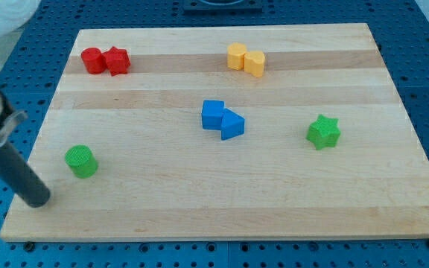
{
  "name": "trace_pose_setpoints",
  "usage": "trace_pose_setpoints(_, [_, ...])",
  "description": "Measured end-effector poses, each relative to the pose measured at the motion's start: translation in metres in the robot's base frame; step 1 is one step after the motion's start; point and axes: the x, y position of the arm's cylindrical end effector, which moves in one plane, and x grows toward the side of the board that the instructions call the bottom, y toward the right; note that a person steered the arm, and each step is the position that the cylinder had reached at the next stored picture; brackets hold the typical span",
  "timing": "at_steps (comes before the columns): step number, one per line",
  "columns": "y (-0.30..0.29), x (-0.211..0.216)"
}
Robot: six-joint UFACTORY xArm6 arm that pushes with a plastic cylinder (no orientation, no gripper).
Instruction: Push the green circle slightly to right
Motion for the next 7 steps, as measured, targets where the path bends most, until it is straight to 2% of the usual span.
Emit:
trace_pose_setpoints(1, [0.001,-0.091])
trace_pose_setpoints(2, [0.003,-0.116])
trace_pose_setpoints(3, [0.017,-0.116])
trace_pose_setpoints(4, [0.072,-0.113])
trace_pose_setpoints(6, [0.072,-0.113])
trace_pose_setpoints(7, [0.006,-0.122])
